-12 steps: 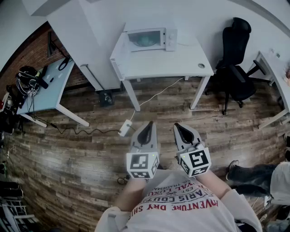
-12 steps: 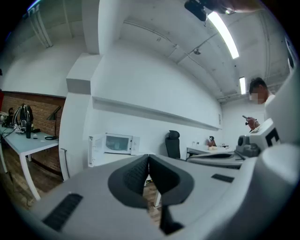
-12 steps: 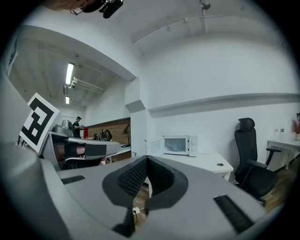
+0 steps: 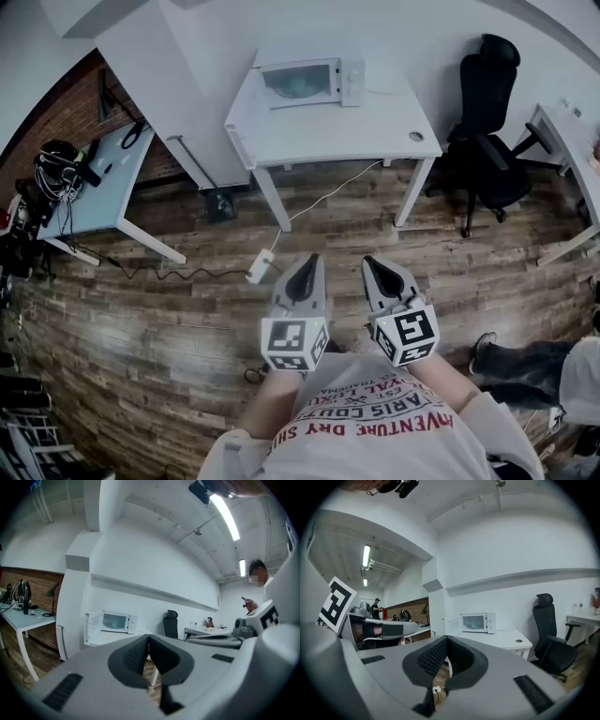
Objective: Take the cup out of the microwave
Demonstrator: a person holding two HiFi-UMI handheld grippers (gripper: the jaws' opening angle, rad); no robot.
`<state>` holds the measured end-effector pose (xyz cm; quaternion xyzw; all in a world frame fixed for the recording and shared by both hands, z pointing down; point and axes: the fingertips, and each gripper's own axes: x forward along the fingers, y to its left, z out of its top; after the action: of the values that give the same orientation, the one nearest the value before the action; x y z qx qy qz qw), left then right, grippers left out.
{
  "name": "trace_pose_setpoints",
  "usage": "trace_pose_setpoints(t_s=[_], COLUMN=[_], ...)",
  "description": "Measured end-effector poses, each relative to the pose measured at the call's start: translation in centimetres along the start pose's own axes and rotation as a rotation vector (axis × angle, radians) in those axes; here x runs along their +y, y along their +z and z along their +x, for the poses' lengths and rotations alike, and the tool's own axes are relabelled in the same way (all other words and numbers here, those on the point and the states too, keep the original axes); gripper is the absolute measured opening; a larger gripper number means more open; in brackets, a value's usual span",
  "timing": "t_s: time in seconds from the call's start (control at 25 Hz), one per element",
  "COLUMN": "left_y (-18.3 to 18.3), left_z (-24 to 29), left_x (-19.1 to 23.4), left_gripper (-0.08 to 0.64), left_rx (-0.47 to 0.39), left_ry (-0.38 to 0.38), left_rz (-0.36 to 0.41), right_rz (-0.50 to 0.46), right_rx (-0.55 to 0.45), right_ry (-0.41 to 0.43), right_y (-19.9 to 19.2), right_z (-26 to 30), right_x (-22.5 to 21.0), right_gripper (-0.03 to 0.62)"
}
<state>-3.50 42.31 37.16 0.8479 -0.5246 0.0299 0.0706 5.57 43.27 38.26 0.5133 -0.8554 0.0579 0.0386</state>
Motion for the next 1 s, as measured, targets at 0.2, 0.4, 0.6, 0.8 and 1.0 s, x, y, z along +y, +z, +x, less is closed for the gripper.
trace_pose_setpoints(t_s=[0.2, 0.4, 0.6, 0.8, 1.0], left_y=[-1.0, -2.0, -2.9, -2.7, -1.8], left_z=[0.6, 1.6, 3.5, 6.6, 11.3], left_x=[-0.6, -1.0, 0.1, 3.1, 7.2], left_gripper=[0.008, 0.008, 0.008, 0.008, 0.008], left_rx=[0.030, 0.063, 0.079, 0.091, 0.097], left_ry=[-0.002, -0.010, -0.008, -0.007, -0.017], left_rz=[-0.020, -0.035, -0.046, -0.073, -0.118], right_rz=[0.018, 0.047, 0.059, 0.063, 0.056], right_rx=[0.009, 0.037, 0.023, 0.042, 0.059], right_ry=[-0.005, -0.008, -0.020, -0.030, -0.050], right_y=[-0.5, -1.5, -1.7, -1.5, -0.5], right_z=[-0.3, -0.3, 1.4, 5.3, 10.6], right_x=[-1.1, -2.2, -3.5, -4.6, -6.0], right_gripper=[0.005, 0.005, 0.005, 0.005, 0.005])
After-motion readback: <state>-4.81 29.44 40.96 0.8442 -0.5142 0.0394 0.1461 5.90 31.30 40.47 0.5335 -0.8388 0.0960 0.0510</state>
